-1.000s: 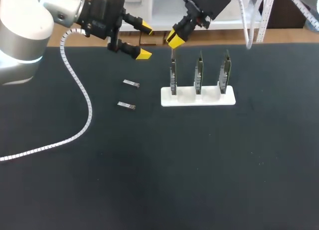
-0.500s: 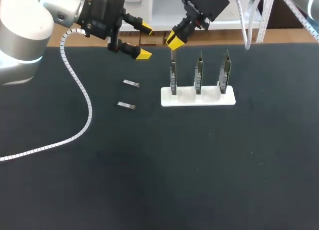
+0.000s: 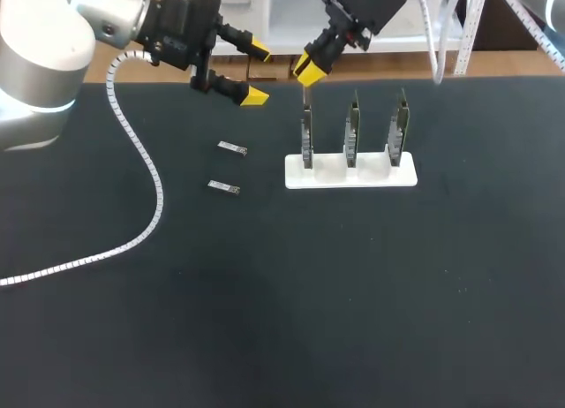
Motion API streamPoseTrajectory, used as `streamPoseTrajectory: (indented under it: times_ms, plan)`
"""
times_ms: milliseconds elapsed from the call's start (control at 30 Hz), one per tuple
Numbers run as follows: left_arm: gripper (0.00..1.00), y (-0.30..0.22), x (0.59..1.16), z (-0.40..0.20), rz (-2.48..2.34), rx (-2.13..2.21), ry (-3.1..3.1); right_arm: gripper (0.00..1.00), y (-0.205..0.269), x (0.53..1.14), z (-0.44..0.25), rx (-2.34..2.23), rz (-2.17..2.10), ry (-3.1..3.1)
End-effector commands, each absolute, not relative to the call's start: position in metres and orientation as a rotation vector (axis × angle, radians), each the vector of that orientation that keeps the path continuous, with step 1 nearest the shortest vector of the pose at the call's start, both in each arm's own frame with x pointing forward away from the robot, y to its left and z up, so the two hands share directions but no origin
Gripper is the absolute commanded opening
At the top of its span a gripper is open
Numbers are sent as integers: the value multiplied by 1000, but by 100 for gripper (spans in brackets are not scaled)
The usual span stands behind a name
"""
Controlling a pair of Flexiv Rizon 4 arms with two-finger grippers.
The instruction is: Pick up the optical module with the left hand, and insert it into the network port with the right hand.
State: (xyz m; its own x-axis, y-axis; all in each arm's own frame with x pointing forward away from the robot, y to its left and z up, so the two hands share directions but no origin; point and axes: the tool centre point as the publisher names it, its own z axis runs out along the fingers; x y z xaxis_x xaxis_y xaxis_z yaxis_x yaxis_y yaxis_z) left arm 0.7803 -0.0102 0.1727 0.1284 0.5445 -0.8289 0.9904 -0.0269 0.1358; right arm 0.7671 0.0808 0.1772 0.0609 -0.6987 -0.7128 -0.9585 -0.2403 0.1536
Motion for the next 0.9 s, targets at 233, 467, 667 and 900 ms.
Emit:
streamPoseTrajectory:
  times_ms: [233, 467, 667, 900]
  plan:
    - [100, -11, 781, 173, -763, 1673, 1513, 0, 79, 763, 174, -1964, 1005, 1664]
    - [100, -11, 781, 173, -763, 1673, 1513, 0, 78, 760, 173, -1957, 1005, 1667]
    - [100, -11, 781, 173, -763, 1673, 1513, 0, 78, 761, 169, -1959, 1019, 1668]
    - [100, -11, 781, 173, -763, 1673, 1513, 0, 80, 765, 170, -1973, 1020, 1659]
